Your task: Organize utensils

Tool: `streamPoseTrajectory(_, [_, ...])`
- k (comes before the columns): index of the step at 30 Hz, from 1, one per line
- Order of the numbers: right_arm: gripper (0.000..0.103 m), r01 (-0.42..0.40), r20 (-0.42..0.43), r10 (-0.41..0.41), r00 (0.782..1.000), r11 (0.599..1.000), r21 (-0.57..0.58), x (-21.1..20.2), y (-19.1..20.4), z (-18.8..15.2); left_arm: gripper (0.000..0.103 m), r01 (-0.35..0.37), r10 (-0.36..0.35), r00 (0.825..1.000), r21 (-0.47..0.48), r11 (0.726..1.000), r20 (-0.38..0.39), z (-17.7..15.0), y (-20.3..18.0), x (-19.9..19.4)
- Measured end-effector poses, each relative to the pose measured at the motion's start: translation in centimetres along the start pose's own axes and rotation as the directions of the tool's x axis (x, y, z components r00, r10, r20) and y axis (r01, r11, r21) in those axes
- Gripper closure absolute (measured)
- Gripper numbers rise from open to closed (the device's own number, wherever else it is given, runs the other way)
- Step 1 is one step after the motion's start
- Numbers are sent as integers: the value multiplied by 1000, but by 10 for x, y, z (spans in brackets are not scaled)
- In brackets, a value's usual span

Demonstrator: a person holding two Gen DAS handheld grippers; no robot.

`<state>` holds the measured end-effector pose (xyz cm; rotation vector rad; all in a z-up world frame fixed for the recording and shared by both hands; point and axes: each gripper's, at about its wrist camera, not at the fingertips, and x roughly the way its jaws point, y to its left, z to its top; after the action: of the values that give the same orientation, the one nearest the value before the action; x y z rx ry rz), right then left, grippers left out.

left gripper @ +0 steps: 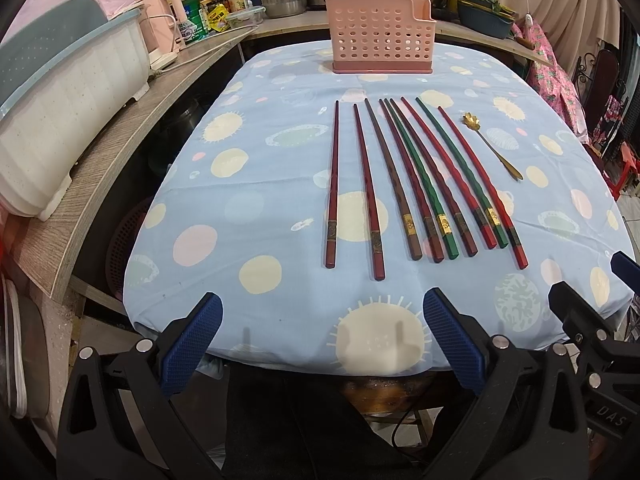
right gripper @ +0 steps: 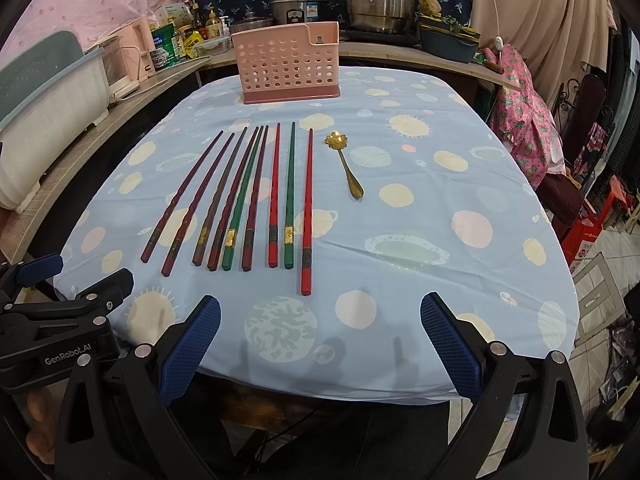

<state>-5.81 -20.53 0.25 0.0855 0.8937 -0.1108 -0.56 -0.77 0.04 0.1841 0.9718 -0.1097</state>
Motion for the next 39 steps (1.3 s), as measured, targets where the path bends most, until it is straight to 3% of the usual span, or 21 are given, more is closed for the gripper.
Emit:
streamPoseTrajectory(23, [7,-5,-2,5,1000,1000,2,2,1,-2,7,10,-11,1000,-7,1000,-11,1,-1,0])
streamPoseTrajectory(39, [7,-7,-4,7,1000,1000,27,26,-11,12,7,10,-18,998,-126,992,-60,14,38,52])
